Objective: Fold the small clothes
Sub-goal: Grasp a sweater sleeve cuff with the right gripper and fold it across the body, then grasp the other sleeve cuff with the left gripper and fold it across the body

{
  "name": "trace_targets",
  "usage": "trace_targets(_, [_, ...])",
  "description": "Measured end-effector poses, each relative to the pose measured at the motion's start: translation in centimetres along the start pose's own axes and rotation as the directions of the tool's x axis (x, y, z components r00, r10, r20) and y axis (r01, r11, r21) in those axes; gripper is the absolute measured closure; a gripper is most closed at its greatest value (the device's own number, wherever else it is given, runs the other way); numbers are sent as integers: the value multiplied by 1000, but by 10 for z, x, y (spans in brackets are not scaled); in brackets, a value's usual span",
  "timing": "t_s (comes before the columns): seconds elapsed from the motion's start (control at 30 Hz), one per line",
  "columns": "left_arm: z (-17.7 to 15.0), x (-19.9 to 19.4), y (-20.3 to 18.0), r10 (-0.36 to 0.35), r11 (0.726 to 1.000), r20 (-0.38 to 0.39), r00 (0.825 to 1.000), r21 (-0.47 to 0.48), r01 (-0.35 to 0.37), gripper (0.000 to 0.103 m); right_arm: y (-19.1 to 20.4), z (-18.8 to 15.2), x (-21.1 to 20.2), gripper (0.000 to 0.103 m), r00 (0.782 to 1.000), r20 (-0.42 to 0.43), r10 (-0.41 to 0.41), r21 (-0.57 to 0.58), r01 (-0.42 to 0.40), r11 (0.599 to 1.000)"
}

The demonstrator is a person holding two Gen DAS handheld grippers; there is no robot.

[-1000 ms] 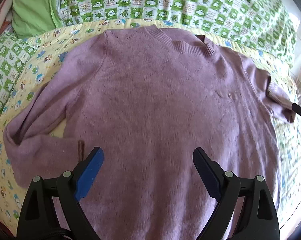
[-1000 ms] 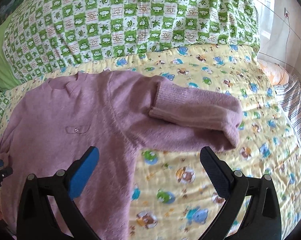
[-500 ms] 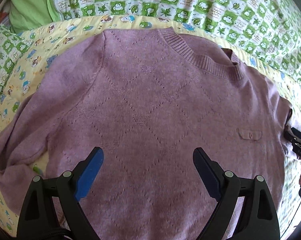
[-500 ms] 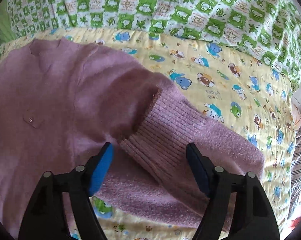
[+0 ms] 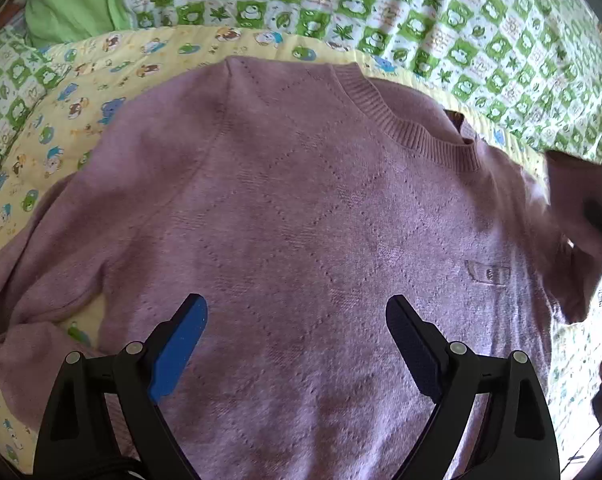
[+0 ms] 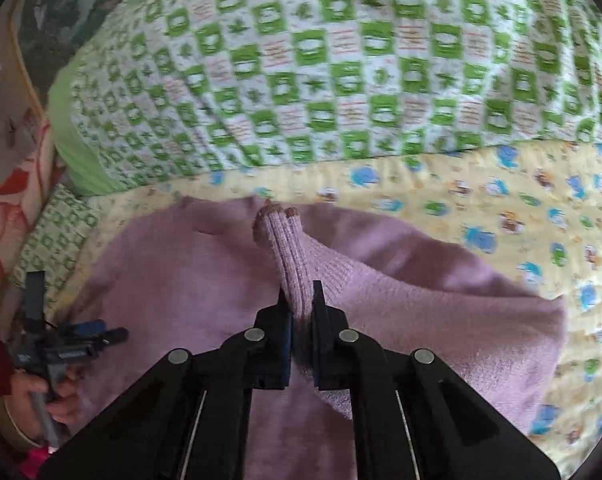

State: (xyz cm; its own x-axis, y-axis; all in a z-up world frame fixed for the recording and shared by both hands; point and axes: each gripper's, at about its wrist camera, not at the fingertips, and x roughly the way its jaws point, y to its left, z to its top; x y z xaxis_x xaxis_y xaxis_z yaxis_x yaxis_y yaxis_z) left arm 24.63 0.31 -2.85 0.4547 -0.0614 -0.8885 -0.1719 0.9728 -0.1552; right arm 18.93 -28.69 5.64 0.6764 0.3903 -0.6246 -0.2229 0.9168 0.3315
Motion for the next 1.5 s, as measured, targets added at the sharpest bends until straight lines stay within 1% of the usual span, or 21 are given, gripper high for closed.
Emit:
trace_targets(0.1, [-5,-11,12,-11,1000,2,1000,-15,11,12,56,5,36,95,992,-13,129,-10,-129,992])
trace_targets(0.2, [-12,-20,26,-6,1000,-4,1000,-27,6,12,108,0,77,95,970,-56,238,-21,-240,971])
trace_targets(0.33, [-21,-26,49,1,998,-19,1000,-59,-2,12,157,-19,122,95,945,-150,291,-43,-300,953])
trace_targets(0.43, [-21,-23,58,-19,996,-35,999,-85,16,12,170,-32,153,87,916,-249,315,16,-322,947])
trace_targets(0.5, [-20,-18,58,-35,995,-47,998,-96,31,11,168,-37,159,59,899,-286,331,69,-325,943])
trace_targets(0.57, [-16,-7,56,-66,992,-70,995,-112,58,11,161,-41,150,50,897,-253,362,108,-346,932])
trace_targets(0.63, [-11,4,52,-102,988,-92,990,-129,90,11,152,-39,137,49,904,-218,369,122,-350,929])
trace_targets(0.8, [2,38,33,-154,980,-161,975,-154,129,11,115,-37,92,49,945,-132,299,147,-279,949])
trace_targets(0.87, [10,46,22,-141,982,-160,977,-144,119,13,99,-39,72,49,960,-102,261,160,-243,957])
trace_targets(0.9, [14,47,17,-141,984,-143,980,-129,123,18,91,-41,63,49,966,-90,243,168,-226,959])
trace_targets(0.93, [17,45,10,-163,983,-114,980,-102,152,38,83,-44,53,49,971,-77,225,182,-209,961])
trace_targets(0.97, [20,45,3,-169,984,-111,979,-79,161,49,75,-45,47,49,975,-67,210,196,-194,961])
trace_targets(1.03, [25,47,-9,-172,985,-117,978,-32,169,91,61,-50,31,49,983,-48,176,226,-161,961])
trace_targets(1.1, [31,37,-20,-152,988,-77,985,13,153,96,50,-54,19,49,990,-28,139,250,-127,960])
trace_targets(1.13, [34,24,-22,-139,990,-29,990,35,140,98,44,-56,13,49,993,-18,117,262,-108,959])
trace_targets(1.17, [35,9,-18,-139,989,24,990,43,138,99,38,-57,6,49,995,-7,96,275,-90,957])
trace_targets(1.23, [38,-11,-8,-137,990,86,987,33,134,102,23,-59,-6,49,998,14,54,295,-56,954])
trace_targets(1.27, [38,-15,3,-125,992,94,988,24,123,102,15,-59,-11,49,999,22,26,306,-31,952])
trace_targets(1.4, [34,-1,33,-59,998,51,997,-26,61,103,-17,-62,-20,49,998,22,-61,374,48,926])
trace_targets(1.47, [32,-1,50,-81,994,45,996,-72,85,103,-29,-65,-20,49,996,15,-84,409,71,910])
trace_targets(1.5, [32,2,57,-125,987,25,992,-103,127,103,-33,-65,-20,49,995,13,-94,416,81,906])
